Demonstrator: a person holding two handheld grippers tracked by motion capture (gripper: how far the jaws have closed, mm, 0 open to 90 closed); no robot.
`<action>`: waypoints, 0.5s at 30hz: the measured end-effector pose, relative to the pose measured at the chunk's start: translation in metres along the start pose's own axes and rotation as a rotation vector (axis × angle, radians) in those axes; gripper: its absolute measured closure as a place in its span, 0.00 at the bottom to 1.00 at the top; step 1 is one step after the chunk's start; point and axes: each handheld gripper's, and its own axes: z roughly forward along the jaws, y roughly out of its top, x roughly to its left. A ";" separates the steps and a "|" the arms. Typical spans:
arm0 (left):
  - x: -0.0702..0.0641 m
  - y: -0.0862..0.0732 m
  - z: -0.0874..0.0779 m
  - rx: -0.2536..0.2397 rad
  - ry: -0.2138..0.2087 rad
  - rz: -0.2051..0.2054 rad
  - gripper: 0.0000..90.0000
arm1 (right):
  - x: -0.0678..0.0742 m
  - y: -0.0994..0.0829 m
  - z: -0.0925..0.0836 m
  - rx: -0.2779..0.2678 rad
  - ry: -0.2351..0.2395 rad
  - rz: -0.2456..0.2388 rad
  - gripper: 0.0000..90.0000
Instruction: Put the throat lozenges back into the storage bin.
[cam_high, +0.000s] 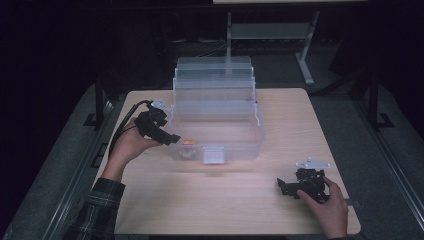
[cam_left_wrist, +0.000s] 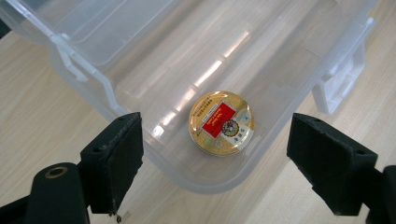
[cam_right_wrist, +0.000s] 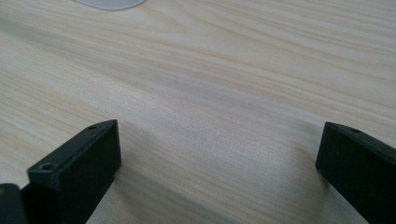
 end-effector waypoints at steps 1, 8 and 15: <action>0.000 -0.002 -0.001 -0.003 0.001 -0.004 0.20 | 0.000 0.000 0.000 0.000 0.000 0.000 0.00; -0.007 -0.014 -0.006 -0.023 0.006 0.000 0.20 | 0.000 0.000 0.000 -0.001 0.000 -0.001 0.00; -0.012 -0.031 -0.011 -0.039 0.015 -0.012 0.20 | 0.000 0.000 0.000 -0.001 -0.001 -0.001 0.00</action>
